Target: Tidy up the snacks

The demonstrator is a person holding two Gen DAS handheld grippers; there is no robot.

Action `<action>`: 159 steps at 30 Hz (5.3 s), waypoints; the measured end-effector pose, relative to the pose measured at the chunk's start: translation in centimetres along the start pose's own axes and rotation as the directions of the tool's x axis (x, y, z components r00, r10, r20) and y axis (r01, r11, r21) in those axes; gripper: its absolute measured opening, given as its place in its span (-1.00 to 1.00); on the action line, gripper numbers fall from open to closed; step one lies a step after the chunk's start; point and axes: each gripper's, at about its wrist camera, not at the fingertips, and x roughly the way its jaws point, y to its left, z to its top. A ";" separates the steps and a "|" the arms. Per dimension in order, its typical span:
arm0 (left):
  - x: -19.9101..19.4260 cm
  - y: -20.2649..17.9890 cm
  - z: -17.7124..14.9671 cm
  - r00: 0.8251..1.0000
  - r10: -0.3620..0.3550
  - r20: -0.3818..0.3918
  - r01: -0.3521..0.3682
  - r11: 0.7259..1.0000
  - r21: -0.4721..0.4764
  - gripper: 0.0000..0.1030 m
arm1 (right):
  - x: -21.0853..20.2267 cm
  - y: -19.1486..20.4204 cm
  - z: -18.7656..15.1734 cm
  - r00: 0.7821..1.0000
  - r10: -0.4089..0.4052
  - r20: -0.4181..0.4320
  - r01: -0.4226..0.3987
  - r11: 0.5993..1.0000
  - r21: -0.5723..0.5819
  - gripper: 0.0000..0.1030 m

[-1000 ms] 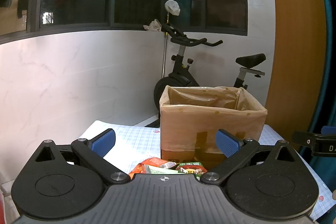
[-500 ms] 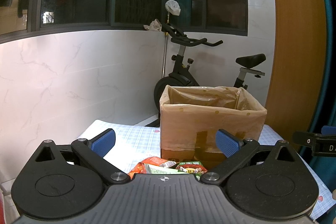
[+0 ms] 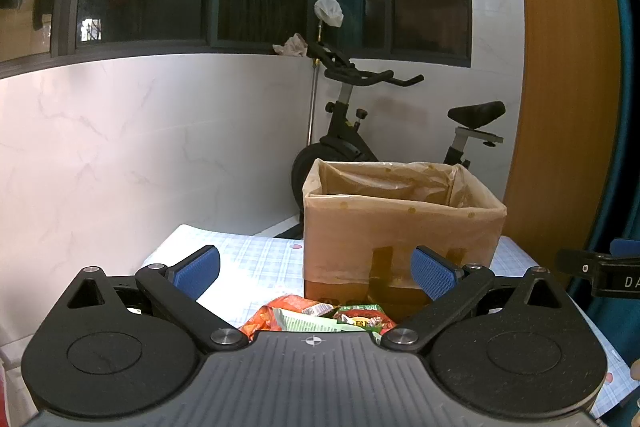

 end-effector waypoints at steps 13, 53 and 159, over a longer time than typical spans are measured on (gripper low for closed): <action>0.0 0.0 0.0 1.000 -0.002 -0.004 0.002 1.000 0.001 0.99 | 0.0 0.0 0.0 1.000 -0.001 0.000 0.001 1.000 -0.002 1.00; 8.3 3.2 1.5 1.000 -0.016 -0.012 0.016 1.000 0.006 0.99 | 7.9 -1.6 1.4 0.994 0.072 0.085 -0.082 0.990 0.118 1.00; 15.7 -0.1 -15.2 0.914 -0.340 -0.220 0.350 0.937 0.008 1.00 | 13.3 -0.2 -10.8 0.950 0.202 -0.238 -0.155 0.967 0.200 1.00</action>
